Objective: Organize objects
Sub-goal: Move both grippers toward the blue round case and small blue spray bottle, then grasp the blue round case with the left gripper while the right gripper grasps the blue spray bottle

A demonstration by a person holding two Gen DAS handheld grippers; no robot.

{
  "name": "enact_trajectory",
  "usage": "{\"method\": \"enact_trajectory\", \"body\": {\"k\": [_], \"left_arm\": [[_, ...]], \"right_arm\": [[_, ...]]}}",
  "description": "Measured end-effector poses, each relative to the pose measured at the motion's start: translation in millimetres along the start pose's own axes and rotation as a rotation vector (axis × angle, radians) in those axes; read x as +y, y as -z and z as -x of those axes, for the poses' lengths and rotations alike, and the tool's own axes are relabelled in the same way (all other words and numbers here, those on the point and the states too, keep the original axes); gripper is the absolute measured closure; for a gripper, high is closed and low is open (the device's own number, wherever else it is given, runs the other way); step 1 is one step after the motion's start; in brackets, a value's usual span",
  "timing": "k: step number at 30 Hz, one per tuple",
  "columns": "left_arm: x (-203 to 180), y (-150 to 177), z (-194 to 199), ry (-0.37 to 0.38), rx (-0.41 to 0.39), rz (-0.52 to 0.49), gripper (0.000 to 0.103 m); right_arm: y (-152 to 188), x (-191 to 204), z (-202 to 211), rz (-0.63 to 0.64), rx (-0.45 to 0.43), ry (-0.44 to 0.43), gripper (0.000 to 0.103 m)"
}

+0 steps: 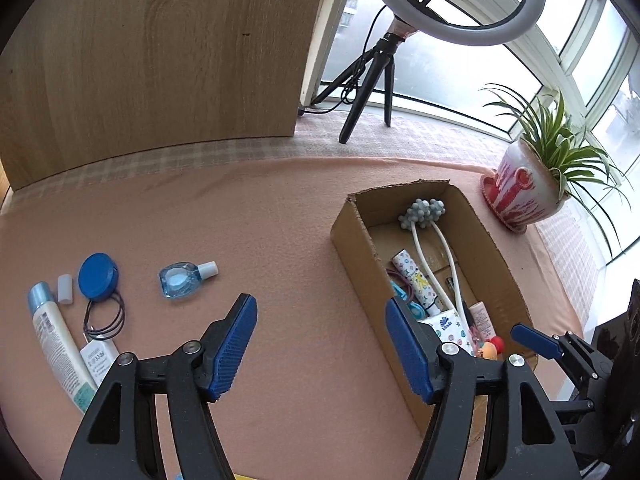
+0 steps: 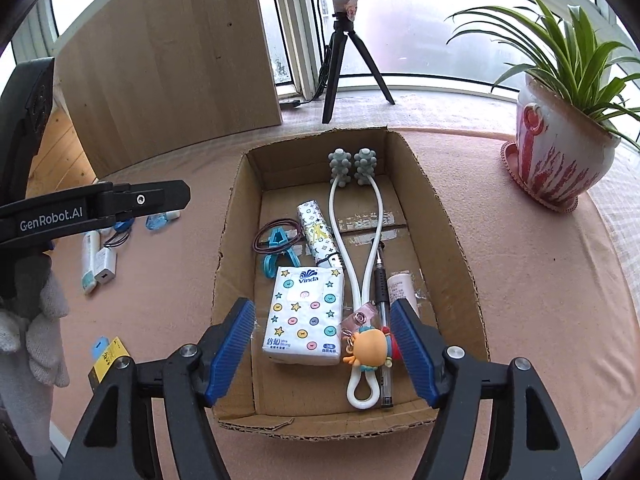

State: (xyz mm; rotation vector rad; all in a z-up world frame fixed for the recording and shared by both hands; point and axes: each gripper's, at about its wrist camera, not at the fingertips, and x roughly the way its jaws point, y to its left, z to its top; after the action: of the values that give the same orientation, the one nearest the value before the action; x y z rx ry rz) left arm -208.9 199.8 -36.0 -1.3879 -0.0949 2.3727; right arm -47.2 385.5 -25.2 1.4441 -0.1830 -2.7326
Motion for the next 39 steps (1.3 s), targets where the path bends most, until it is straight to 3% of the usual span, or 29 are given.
{"method": "enact_trajectory", "body": {"k": [11, 18, 23, 28, 30, 32, 36, 39], "left_arm": [[168.4, -13.1, 1.3, -0.138, 0.055, 0.228, 0.033], [233.9, -30.6, -21.8, -0.217, 0.088, 0.278, 0.034], [250.3, -37.8, -44.6, -0.159, 0.116, 0.317, 0.041], [248.9, -38.5, -59.6, -0.124, 0.136, 0.306, 0.064], [244.9, -36.9, -61.6, -0.106, 0.13, 0.295, 0.066], [242.3, -36.8, -60.9, -0.09, 0.121, 0.293, 0.074], [235.4, -32.0, -60.4, -0.06, 0.118, 0.278, 0.08], [226.8, -27.4, -62.6, -0.018, 0.14, 0.262, 0.086]], "right_arm": [[-42.8, 76.2, -35.0, 0.142, 0.022, -0.081, 0.036], [-80.0, 123.7, -83.5, 0.147, 0.09, -0.151, 0.036], [-98.7, 155.7, -124.2, 0.179, 0.152, -0.157, 0.036], [-112.9, 177.4, -156.6, 0.177, 0.201, -0.171, 0.038], [-118.0, 184.0, -168.6, 0.171, 0.224, -0.186, 0.04], [-121.6, 191.5, -181.2, 0.187, 0.244, -0.171, 0.044], [-121.1, 203.0, -204.7, 0.225, 0.298, -0.162, 0.06], [-119.2, 207.2, -209.2, 0.248, 0.301, -0.155, 0.062]]}}
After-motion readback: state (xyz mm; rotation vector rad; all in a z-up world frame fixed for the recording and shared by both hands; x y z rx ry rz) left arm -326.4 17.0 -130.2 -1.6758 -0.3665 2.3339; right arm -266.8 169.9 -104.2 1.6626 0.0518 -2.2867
